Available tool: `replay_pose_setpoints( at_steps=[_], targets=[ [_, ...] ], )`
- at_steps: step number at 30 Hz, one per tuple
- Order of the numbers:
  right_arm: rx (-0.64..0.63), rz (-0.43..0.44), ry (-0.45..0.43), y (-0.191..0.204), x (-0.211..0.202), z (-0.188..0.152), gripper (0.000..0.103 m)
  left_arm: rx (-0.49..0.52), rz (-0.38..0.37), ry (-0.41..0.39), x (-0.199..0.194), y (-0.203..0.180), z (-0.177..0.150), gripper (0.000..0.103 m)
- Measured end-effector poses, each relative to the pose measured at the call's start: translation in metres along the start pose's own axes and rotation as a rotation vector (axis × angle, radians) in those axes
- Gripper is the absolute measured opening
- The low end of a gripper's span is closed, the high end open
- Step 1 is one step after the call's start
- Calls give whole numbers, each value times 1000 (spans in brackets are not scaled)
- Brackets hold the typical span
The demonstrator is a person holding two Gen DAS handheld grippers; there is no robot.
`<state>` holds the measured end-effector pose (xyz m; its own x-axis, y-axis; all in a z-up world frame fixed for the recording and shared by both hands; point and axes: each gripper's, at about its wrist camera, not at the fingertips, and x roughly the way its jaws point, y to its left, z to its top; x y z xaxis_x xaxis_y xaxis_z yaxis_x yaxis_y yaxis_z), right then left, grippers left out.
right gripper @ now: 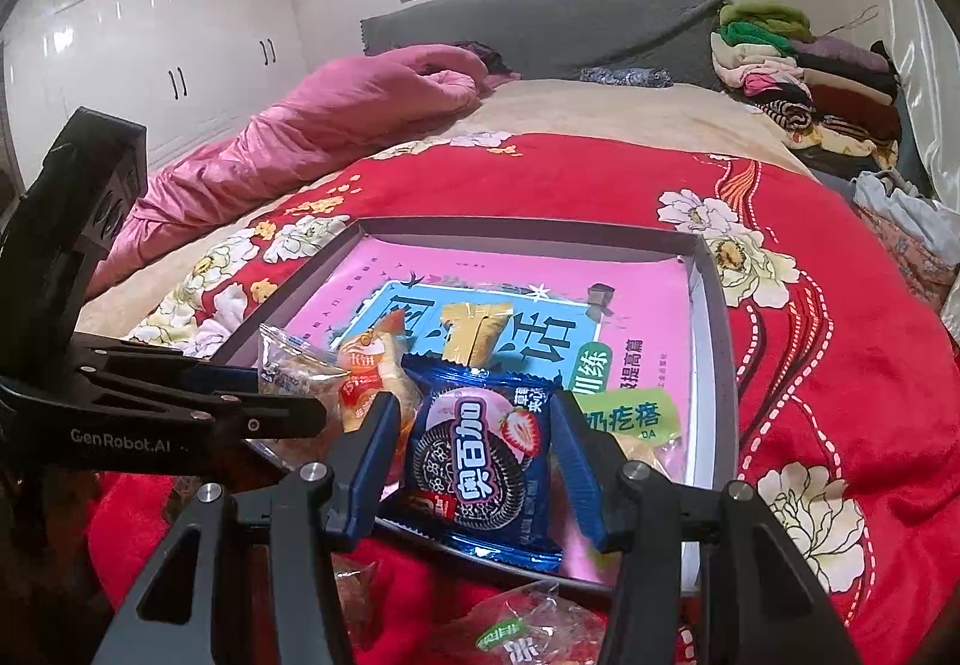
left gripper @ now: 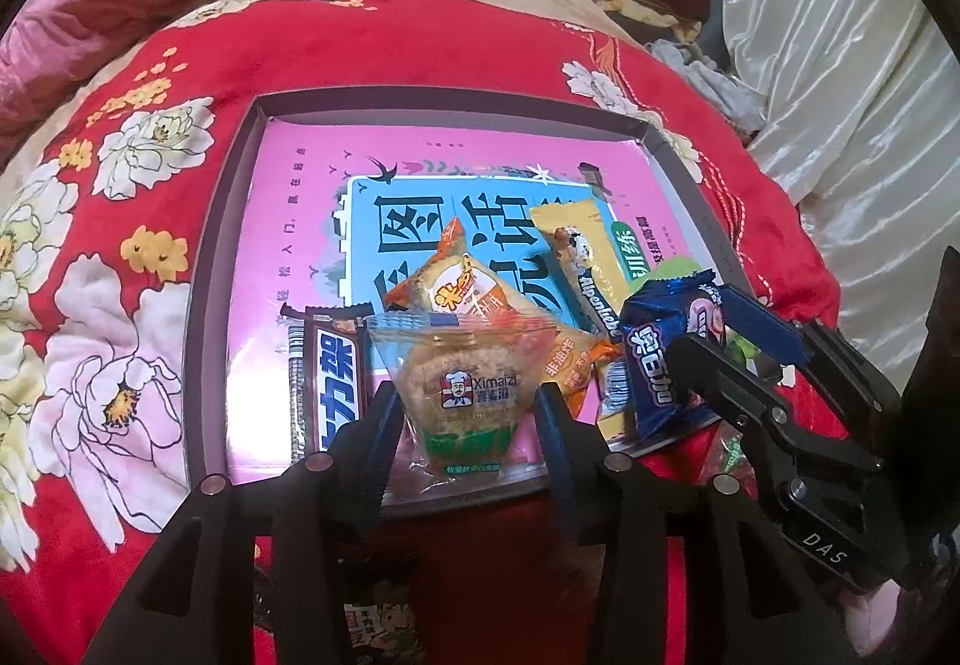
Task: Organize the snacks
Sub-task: 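Open the left gripper on the bread bag while the right releases the blue cookie pack, then withdraw both open grippers from the tray toward the snacks on the bedspread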
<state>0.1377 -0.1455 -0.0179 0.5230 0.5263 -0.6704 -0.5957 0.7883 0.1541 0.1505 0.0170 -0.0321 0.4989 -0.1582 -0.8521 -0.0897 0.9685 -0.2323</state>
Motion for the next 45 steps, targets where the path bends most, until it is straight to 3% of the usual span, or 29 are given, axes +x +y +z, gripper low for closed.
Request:
replay_pose_setpoints(
  at_steps=[17, 45],
  targets=[
    [-10, 13, -18, 4, -5, 0, 56, 0, -4, 0, -6, -2, -1, 52],
    [15, -1, -102, -2, -24, 5, 72, 18, -29, -39, -27, 4, 2, 76]
  ],
)
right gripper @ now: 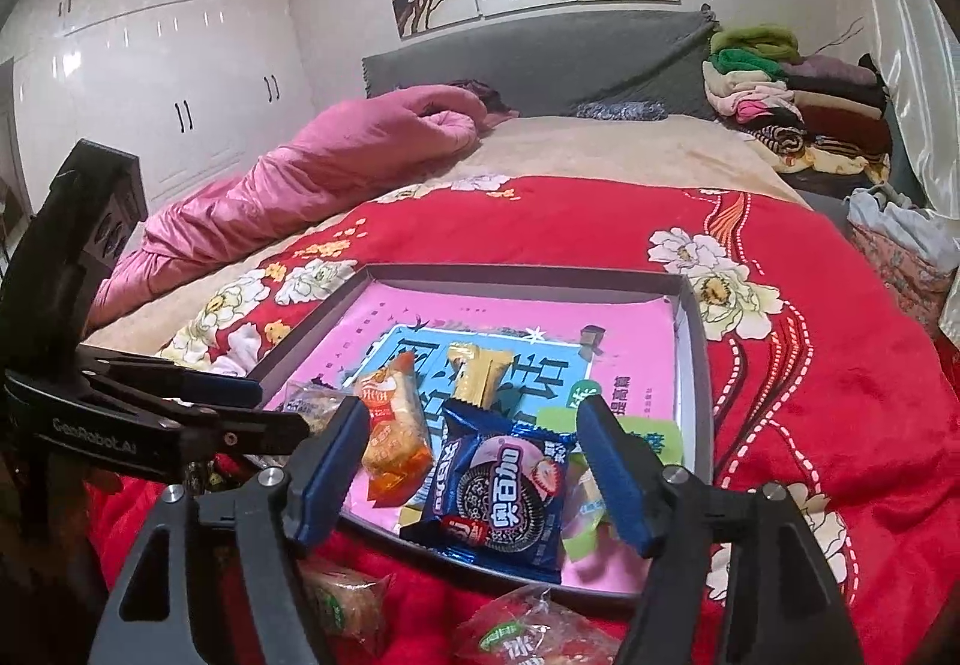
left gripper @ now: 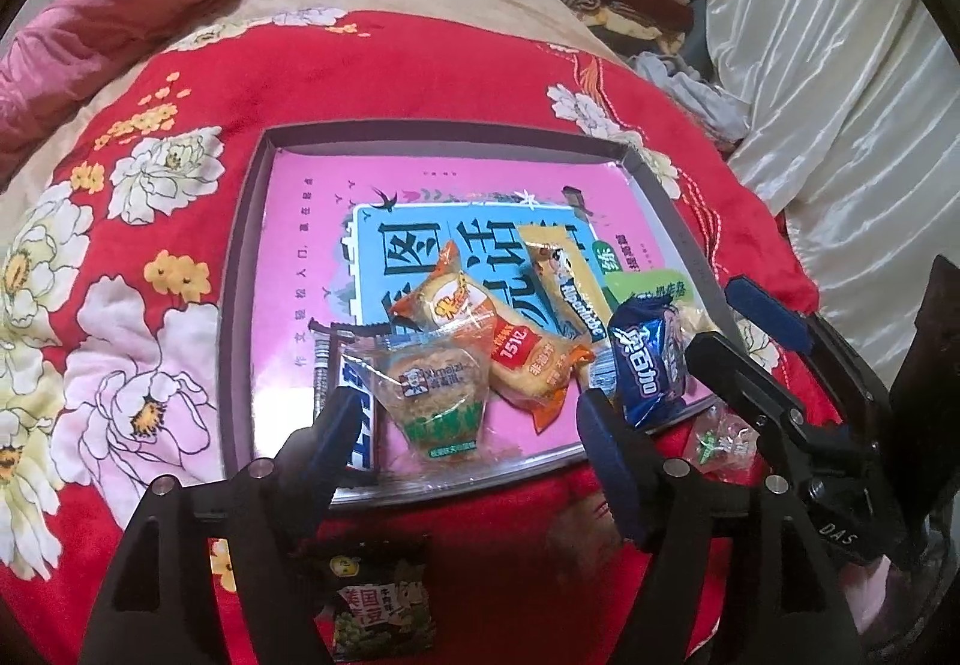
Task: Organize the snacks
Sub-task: 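Withdraw both open grippers from the tray toward the snacks on the bedspread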
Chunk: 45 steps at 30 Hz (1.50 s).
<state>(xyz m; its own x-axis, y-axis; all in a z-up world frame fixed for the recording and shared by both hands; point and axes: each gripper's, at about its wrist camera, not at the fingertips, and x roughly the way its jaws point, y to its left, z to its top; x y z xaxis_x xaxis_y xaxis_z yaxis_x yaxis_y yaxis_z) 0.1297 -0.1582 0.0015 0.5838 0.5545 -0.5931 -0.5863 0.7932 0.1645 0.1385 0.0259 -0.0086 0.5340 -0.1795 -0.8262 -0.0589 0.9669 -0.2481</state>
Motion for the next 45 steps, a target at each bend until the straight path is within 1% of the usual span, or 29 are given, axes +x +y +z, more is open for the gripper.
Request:
replay_pose_setpoints(
  at_steps=[3, 7, 12, 16, 20, 30, 38, 45],
  targets=[
    [4, -2, -10, -2, -2, 1, 74, 5, -6, -8, -4, 1, 1, 77],
    [11, -1, -14, -4, -4, 2, 75, 36, -15, -27, -13, -1, 1, 78],
    [27, 6, -36, -6, -9, 4, 80, 6, -35, -47, -27, 10, 4, 79],
    [47, 17, -50, -10, -12, 5, 82, -19, -20, -57, -35, 20, 3, 79],
    [68, 31, -71, -14, -17, 6, 87, -38, -1, -65, -43, 32, 1, 79],
    [70, 26, -100, -14, -27, 8, 90, -58, 49, -89, -57, 48, -7, 79],
    [54, 18, -109, -5, -42, 4, 91, -52, 84, -65, -58, 56, -24, 79],
    [28, 17, -93, 10, -49, -1, 91, -65, 104, -50, -63, 68, -35, 79]
  ],
)
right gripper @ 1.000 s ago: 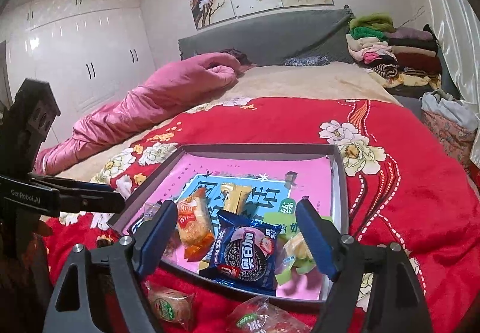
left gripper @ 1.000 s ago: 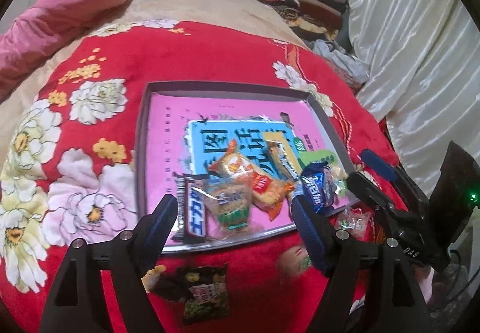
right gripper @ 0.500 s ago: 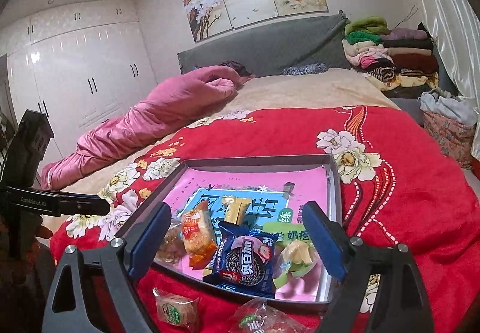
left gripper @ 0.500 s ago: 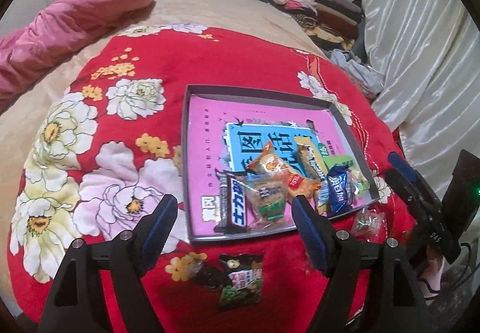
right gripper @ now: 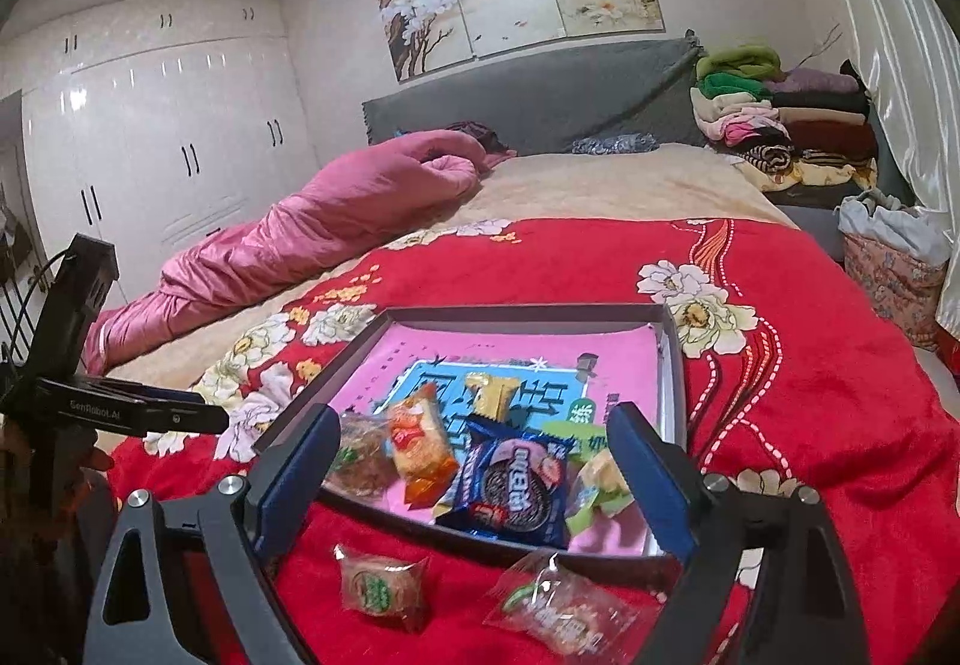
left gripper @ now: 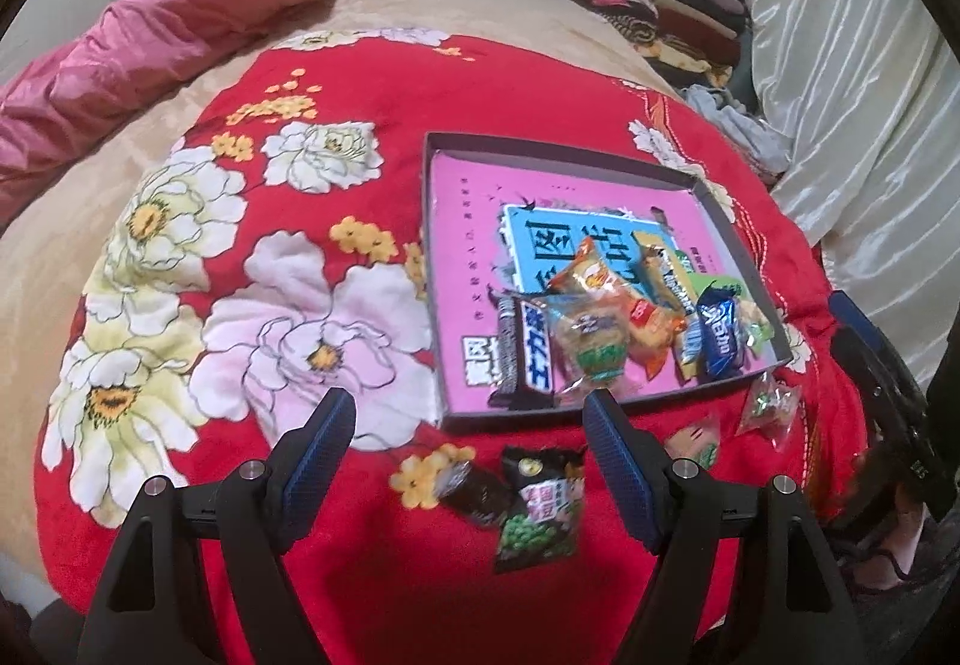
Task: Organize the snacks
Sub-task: 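Withdraw both open grippers from the tray toward the snacks on the bedspread, then grasp the dark chocolate roll with the left gripper while the right grasps the round cookie pack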
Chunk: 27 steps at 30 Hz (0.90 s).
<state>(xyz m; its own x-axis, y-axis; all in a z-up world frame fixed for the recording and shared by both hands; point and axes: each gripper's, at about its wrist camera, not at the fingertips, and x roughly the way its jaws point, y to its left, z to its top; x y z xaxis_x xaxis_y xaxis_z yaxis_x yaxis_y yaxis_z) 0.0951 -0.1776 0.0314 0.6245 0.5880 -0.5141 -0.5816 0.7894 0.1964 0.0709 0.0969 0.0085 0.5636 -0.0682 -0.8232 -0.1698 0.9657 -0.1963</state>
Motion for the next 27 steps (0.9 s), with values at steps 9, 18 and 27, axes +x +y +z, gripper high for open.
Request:
replay_pose_setpoints(
  at_steps=[9, 18, 27],
  targets=[
    [-49, 4, 24, 20, -1, -7, 91, 33, 18, 23, 0, 2, -13, 79],
    [-50, 12, 62, 30, -1, -15, 91, 77, 61, 68, 10, 4, -29, 79],
    [-42, 13, 124, 41, -1, -27, 91, 135, 78, 96, 20, -2, -40, 79]
  ],
)
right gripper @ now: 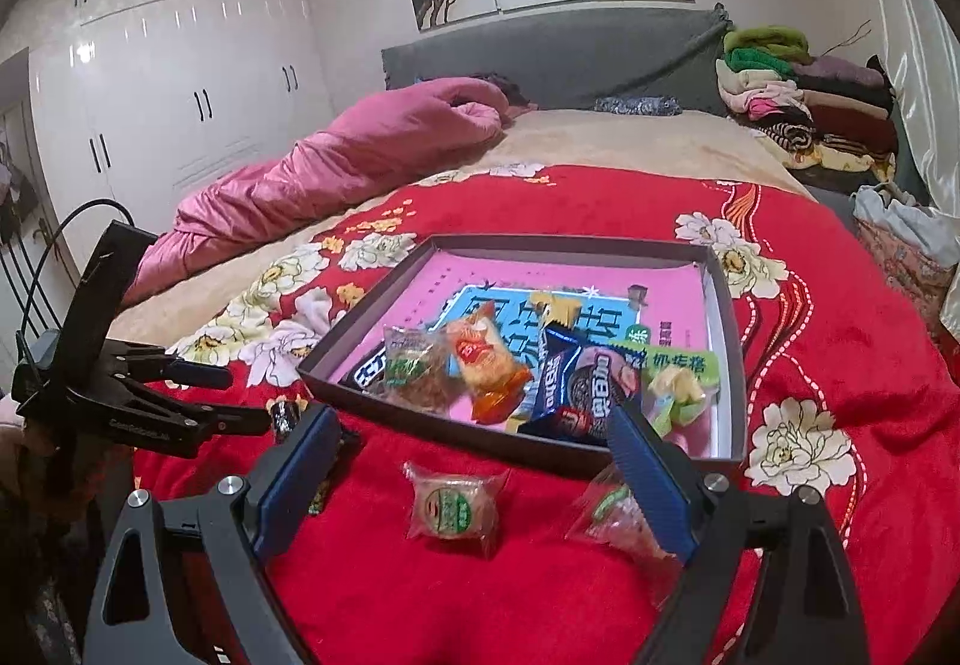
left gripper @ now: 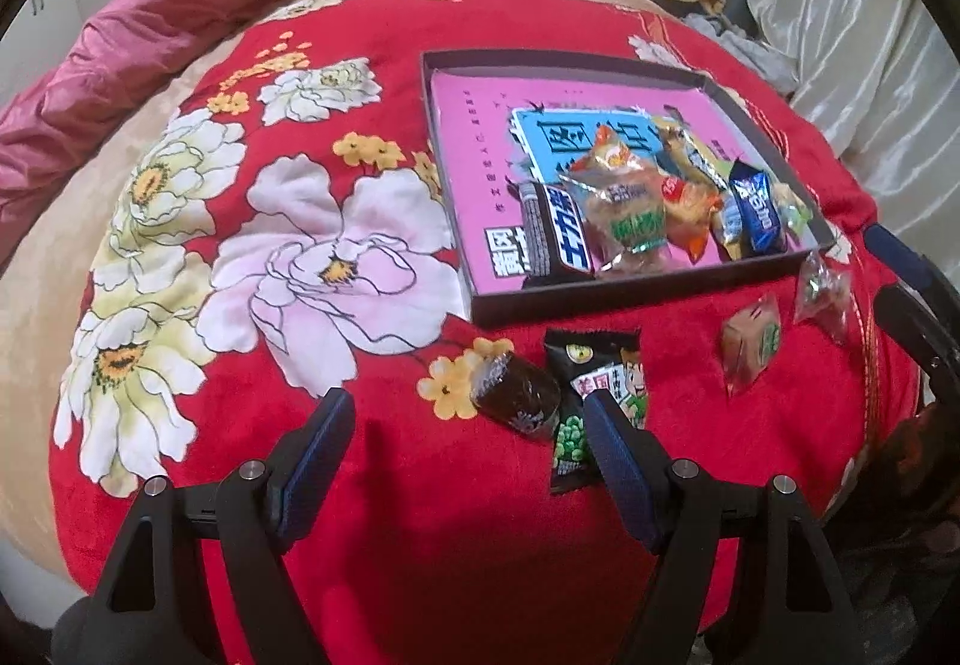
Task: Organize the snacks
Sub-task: 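Grasp the dark chocolate roll with the left gripper while the right grasps the round cookie pack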
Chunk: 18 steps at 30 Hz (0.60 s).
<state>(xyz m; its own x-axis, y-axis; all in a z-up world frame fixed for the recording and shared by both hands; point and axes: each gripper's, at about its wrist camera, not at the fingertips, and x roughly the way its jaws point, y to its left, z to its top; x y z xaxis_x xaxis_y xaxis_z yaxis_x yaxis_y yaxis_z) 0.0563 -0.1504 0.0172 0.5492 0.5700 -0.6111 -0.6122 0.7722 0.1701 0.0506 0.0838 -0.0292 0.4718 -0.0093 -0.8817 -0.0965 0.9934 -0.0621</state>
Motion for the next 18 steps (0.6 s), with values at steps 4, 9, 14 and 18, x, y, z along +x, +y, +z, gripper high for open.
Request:
replay_pose_setpoints(
  at_steps=[4, 9, 14, 18],
  targets=[
    [6, -1, 12, 2, 0, -3, 91, 11, 3, 9, 4, -1, -2, 79],
    [23, -13, 44, 3, 3, -7, 91, 12, -6, 13, 8, -1, -3, 80],
    [27, -22, 97, 6, 13, -15, 91, 16, -35, 0, 10, -2, -4, 77],
    [2, -37, 138, 13, 25, -21, 91, 25, -56, -1, 13, -4, -4, 73]
  ],
)
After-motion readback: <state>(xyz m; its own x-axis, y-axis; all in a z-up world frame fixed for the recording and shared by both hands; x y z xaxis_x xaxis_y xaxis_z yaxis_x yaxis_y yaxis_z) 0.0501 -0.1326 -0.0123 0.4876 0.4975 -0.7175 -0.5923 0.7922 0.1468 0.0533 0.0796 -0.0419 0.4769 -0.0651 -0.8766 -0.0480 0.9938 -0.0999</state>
